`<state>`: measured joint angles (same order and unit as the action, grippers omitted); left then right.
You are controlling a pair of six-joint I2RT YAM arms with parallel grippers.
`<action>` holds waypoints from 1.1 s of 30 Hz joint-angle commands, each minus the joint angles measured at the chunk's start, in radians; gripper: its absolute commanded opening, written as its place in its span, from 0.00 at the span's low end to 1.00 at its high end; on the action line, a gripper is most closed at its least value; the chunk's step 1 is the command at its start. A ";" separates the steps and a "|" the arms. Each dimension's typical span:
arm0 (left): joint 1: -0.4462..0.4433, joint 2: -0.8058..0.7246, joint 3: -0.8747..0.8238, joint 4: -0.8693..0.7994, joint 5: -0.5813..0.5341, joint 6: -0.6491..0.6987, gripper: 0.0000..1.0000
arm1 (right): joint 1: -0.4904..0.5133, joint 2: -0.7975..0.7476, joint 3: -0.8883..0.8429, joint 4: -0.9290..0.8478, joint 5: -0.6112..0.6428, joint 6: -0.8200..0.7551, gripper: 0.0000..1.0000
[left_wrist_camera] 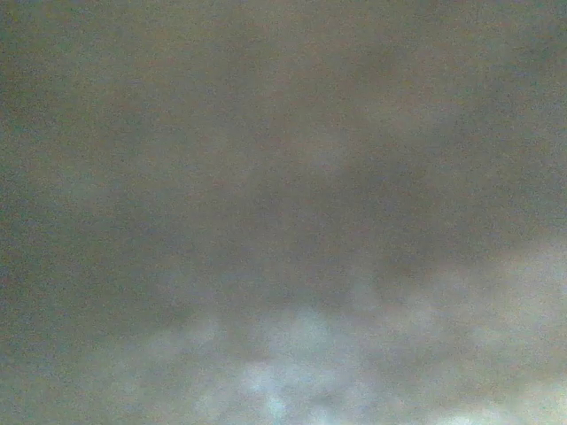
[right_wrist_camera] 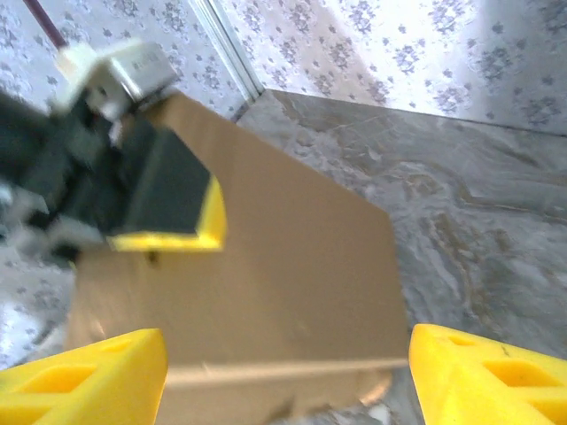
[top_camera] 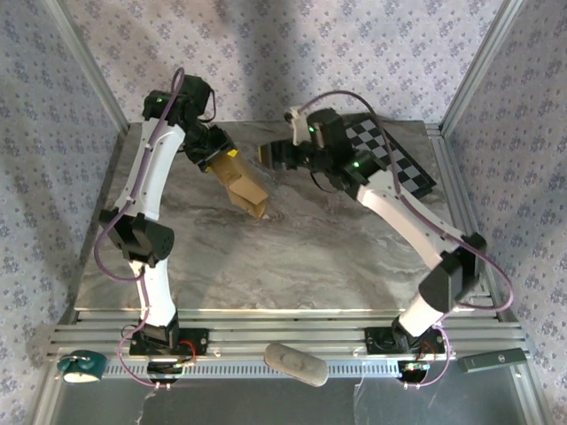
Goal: Fold the paper box
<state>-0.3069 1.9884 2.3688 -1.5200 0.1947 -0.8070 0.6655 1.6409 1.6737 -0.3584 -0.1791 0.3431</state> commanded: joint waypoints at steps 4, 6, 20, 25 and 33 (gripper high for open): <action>-0.040 0.092 0.058 -0.156 -0.028 0.076 0.45 | 0.039 0.154 0.167 -0.144 -0.083 0.251 0.73; -0.043 0.126 0.093 -0.157 -0.017 0.080 0.46 | 0.042 0.179 0.199 -0.186 -0.110 0.246 0.72; -0.054 0.360 0.335 -0.116 0.095 0.012 0.49 | -0.028 0.267 0.269 -0.296 -0.271 0.271 0.69; -0.058 0.369 0.337 -0.058 0.142 -0.021 0.51 | -0.054 0.331 0.325 -0.346 -0.288 0.266 0.66; -0.060 0.361 0.380 0.011 0.186 -0.050 0.67 | -0.112 0.367 0.342 -0.378 -0.296 0.276 0.57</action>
<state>-0.3576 2.3249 2.7090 -1.5143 0.3744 -0.8310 0.5774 1.9732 2.0018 -0.6678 -0.4717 0.6060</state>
